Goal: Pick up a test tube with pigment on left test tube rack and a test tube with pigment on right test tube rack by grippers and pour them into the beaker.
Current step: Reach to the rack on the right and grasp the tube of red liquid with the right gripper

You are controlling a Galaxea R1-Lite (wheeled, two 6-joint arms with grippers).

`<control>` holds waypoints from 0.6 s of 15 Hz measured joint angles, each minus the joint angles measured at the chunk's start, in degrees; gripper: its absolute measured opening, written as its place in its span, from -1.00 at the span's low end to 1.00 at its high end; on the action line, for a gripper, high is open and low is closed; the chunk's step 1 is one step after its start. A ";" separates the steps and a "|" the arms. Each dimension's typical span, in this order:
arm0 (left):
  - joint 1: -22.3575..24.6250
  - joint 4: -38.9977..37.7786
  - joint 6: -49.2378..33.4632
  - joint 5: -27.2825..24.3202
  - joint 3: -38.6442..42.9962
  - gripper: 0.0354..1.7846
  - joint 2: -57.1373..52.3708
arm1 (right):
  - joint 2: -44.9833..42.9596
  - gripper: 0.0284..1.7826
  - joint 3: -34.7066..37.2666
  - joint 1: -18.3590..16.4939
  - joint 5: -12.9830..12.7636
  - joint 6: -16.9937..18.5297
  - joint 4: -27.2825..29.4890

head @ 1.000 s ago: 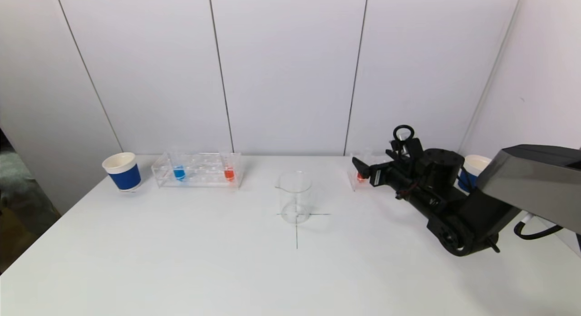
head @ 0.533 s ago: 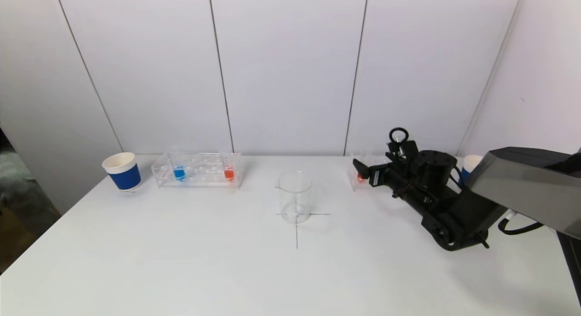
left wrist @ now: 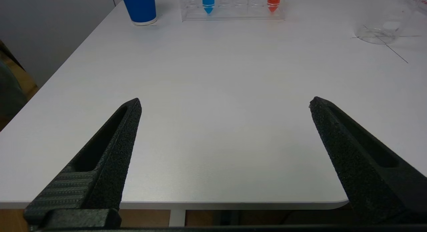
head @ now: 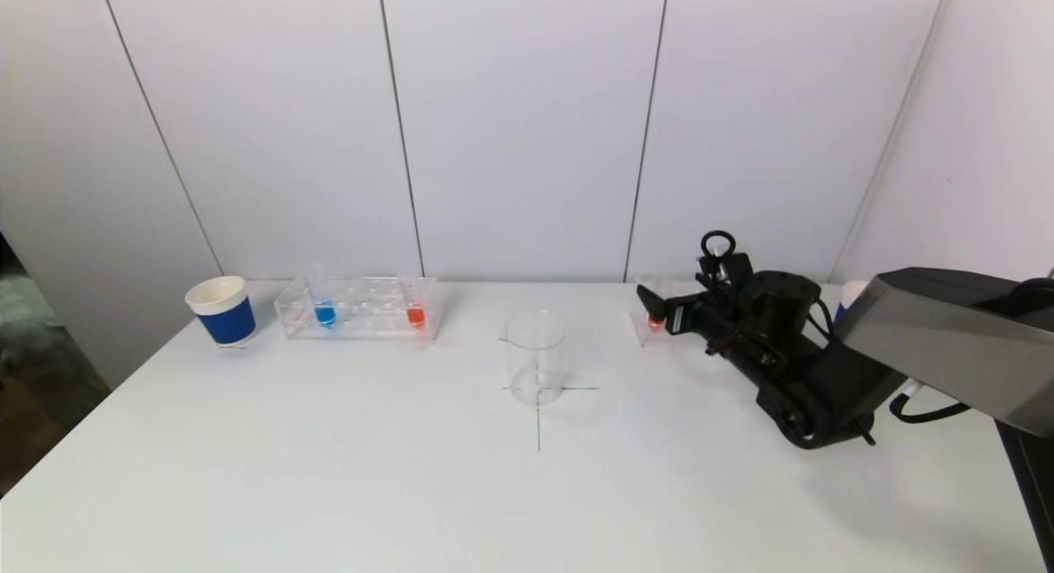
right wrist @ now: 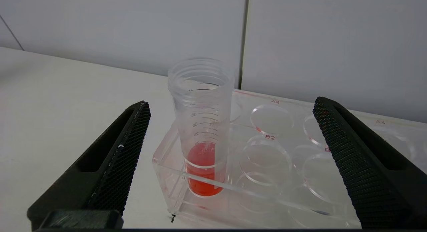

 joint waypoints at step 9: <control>0.00 0.00 0.00 0.00 0.00 0.98 0.00 | 0.12 0.99 -1.71 0.83 0.09 0.02 0.94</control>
